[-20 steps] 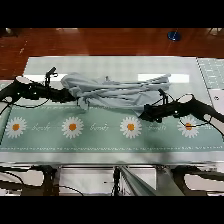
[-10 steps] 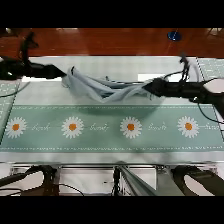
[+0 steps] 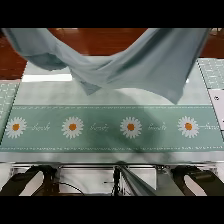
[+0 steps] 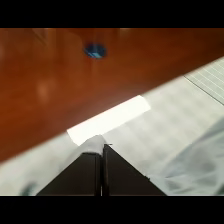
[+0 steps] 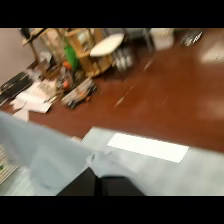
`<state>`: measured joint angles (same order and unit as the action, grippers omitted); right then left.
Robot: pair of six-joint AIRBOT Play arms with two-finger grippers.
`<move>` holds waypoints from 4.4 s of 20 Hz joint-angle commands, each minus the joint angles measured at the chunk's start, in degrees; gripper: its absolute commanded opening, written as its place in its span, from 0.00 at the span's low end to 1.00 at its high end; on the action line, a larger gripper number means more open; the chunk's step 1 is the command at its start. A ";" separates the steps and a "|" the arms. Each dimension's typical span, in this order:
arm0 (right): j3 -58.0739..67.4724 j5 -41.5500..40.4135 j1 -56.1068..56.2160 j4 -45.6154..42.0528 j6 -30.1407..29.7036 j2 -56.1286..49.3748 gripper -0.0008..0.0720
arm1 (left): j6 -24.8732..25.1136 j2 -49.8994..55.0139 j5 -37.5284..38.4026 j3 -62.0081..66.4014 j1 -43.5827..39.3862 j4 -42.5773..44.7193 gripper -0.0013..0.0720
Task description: Fold the shirts.
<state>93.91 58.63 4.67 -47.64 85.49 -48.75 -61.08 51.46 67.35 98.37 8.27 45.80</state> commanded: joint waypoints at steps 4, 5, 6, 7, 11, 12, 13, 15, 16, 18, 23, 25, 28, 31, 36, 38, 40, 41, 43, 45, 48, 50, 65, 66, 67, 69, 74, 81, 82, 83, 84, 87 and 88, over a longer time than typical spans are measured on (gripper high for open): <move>26.10 10.73 0.04 -24.96 12.33 0.48 0.03 | -13.79 -14.01 -2.51 7.28 0.04 23.47 0.07; 28.50 12.17 0.04 -27.28 13.11 0.66 0.03 | -14.73 -16.00 -2.51 7.28 0.04 25.09 0.07; 30.05 12.50 0.04 -28.70 13.31 0.94 0.03 | -15.37 -17.62 -2.62 7.28 0.04 26.08 0.07; 30.36 11.80 0.04 -29.38 13.57 1.49 0.03 | -16.44 -19.06 -2.95 7.30 0.04 26.25 0.07; 30.36 5.60 0.04 -30.47 13.42 2.32 0.03 | -16.37 -19.74 -5.01 11.65 0.04 27.80 0.07; 30.36 4.52 0.04 -31.56 13.44 2.21 0.03 | -16.13 -19.32 -6.27 12.66 0.04 29.00 0.07; 30.36 4.50 0.04 -32.28 13.44 2.12 0.03 | -16.15 -18.75 -6.95 13.70 0.04 29.70 0.07; 30.36 8.98 0.04 -32.85 13.31 2.14 0.03 | -16.15 -17.38 -4.81 15.54 0.04 29.70 0.07; 30.36 14.36 0.04 -34.32 13.20 2.14 0.03 | -16.15 -16.63 -1.66 16.11 0.04 29.94 0.07; 30.36 26.99 0.04 -38.23 12.20 1.90 0.03 | -16.13 -15.13 6.40 16.13 0.04 32.28 0.07; 27.69 47.65 0.04 -46.51 8.55 -0.35 0.03 | -15.65 -8.28 26.84 15.45 -0.13 34.14 0.07; 20.72 47.63 0.04 -45.81 8.72 -1.22 0.03 | -16.17 -5.97 29.79 12.07 -0.22 32.85 0.07; 6.99 46.03 0.04 -46.42 4.15 -6.38 0.03 | -14.67 -3.06 23.80 2.23 -0.20 34.84 0.07; 0.20 34.84 0.02 -53.53 0.20 -16.20 0.03 | -11.93 2.19 12.37 -8.17 -0.28 35.32 0.07; 0.17 20.81 -0.55 -63.65 -2.01 -31.98 0.03 | -11.61 14.12 -7.04 -13.44 -3.80 31.50 0.07; 0.17 16.39 -2.19 -62.71 1.25 -34.40 0.03 | -11.61 18.53 -14.12 -13.44 -5.79 29.59 0.07; 0.17 11.80 -4.66 -61.09 2.97 -35.23 0.03 | -11.58 22.60 -19.50 -13.44 -8.04 29.62 0.07; 0.17 9.75 -6.23 -60.17 3.45 -35.23 0.03 | -11.58 24.65 -21.68 -13.44 -9.07 29.64 0.07; 0.17 7.58 -9.55 -59.74 4.35 -35.23 0.03 | -11.58 28.28 -24.39 -13.44 -10.64 29.64 0.07; 0.17 6.23 -13.09 -56.65 4.31 -35.23 0.03 | -11.58 31.54 -26.14 -13.44 -12.07 29.62 0.07; 0.17 4.48 -18.56 -47.36 4.09 -35.36 0.03 | -11.58 35.45 -26.86 -13.44 -14.60 29.64 0.07; 0.17 5.60 -21.33 -41.79 2.86 -36.09 0.03 | -11.58 37.55 -26.84 -13.44 -15.91 29.66 0.07; 0.17 21.33 -21.94 -28.46 -2.69 -49.03 0.03 | -17.00 47.10 -25.68 -13.44 -20.57 18.18 0.07; 0.17 21.64 -21.94 -26.53 -3.50 -49.18 0.03 | -17.00 47.67 -25.24 -13.44 -21.53 18.12 0.07; 0.17 22.03 -21.94 -24.35 -4.57 -49.31 0.03 | -17.00 48.09 -25.09 -13.44 -22.43 18.03 0.07; 0.17 22.64 -21.94 -19.67 -6.32 -49.31 0.03 | -16.87 48.26 -25.66 -13.44 -23.91 18.03 0.07; 0.17 22.84 -21.94 -19.41 -6.51 -49.31 0.03 | -16.57 48.26 -26.21 -13.20 -24.35 18.05 0.07; 0.66 31.08 -25.53 -18.97 -10.01 -45.44 0.51 | -14.51 45.72 -4.02 -6.78 -18.47 22.45 0.65; 0.63 32.74 -26.95 -19.06 -10.12 -44.00 0.59 | -14.40 44.65 0.87 -7.08 -16.02 23.34 0.65; 0.39 34.47 -28.48 -19.43 -10.08 -42.71 0.59 | -14.43 43.78 5.42 -7.89 -13.31 22.75 0.65; -0.55 35.71 -29.94 -20.50 -10.03 -41.40 0.59 | -14.40 43.06 8.96 -9.22 -10.78 21.20 0.65; -9.42 35.63 -34.64 -21.68 -9.73 -35.87 0.59 | -10.43 39.71 13.51 -18.03 -4.22 11.21 0.65; -13.70 34.71 -36.13 -20.76 -9.90 -33.79 0.59 | -8.68 37.83 13.25 -22.49 -2.78 8.09 0.65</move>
<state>87.66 92.73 -27.46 -68.58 75.85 -87.33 -73.63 92.66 73.93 83.07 0.30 61.82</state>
